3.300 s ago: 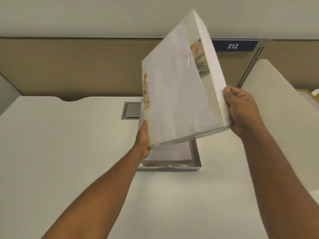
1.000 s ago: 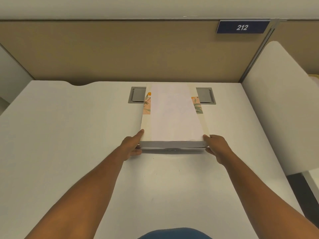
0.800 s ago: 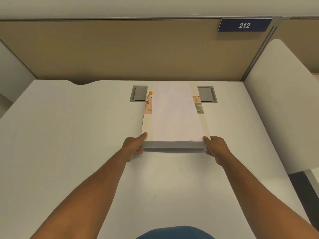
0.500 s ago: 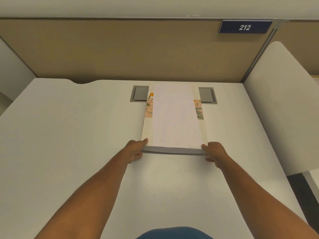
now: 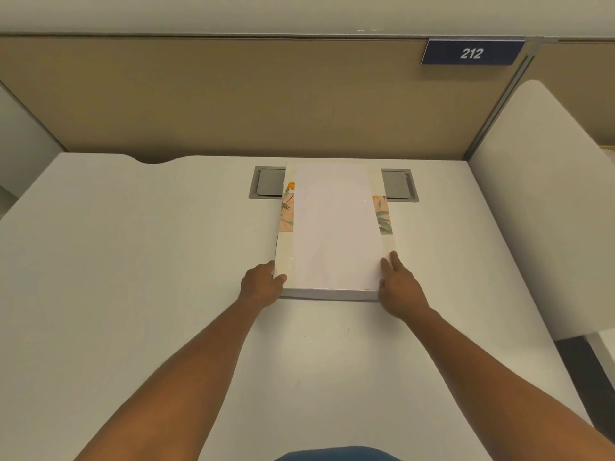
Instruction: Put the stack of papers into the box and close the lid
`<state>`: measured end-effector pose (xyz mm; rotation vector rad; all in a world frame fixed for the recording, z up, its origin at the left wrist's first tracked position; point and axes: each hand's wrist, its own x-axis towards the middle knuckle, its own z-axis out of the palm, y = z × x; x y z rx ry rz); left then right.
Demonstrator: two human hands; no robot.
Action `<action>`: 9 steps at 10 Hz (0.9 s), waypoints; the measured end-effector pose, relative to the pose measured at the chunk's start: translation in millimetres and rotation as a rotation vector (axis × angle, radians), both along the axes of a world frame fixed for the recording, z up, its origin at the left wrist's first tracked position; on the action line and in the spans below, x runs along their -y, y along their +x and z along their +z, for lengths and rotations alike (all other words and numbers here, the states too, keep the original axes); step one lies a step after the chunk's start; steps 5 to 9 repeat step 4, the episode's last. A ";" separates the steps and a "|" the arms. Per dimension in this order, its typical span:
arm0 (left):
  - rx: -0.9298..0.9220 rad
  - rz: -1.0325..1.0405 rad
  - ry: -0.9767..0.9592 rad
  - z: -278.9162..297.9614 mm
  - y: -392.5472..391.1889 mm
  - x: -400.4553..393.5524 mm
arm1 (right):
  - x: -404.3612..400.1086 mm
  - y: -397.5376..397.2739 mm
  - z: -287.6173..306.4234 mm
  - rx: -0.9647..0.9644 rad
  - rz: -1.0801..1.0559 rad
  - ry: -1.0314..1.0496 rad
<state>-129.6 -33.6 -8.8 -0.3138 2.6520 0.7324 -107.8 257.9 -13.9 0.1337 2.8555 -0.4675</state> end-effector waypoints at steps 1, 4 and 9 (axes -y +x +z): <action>0.038 -0.043 -0.034 -0.8 -3.7 1.6 | 4.9 -0.8 1.0 0.036 -0.014 0.060; -0.059 -0.136 -0.119 21.6 -3.1 -14.6 | 3.1 -7.6 23.2 -0.011 0.081 0.194; -0.059 -0.136 -0.119 21.6 -3.1 -14.6 | 3.1 -7.6 23.2 -0.011 0.081 0.194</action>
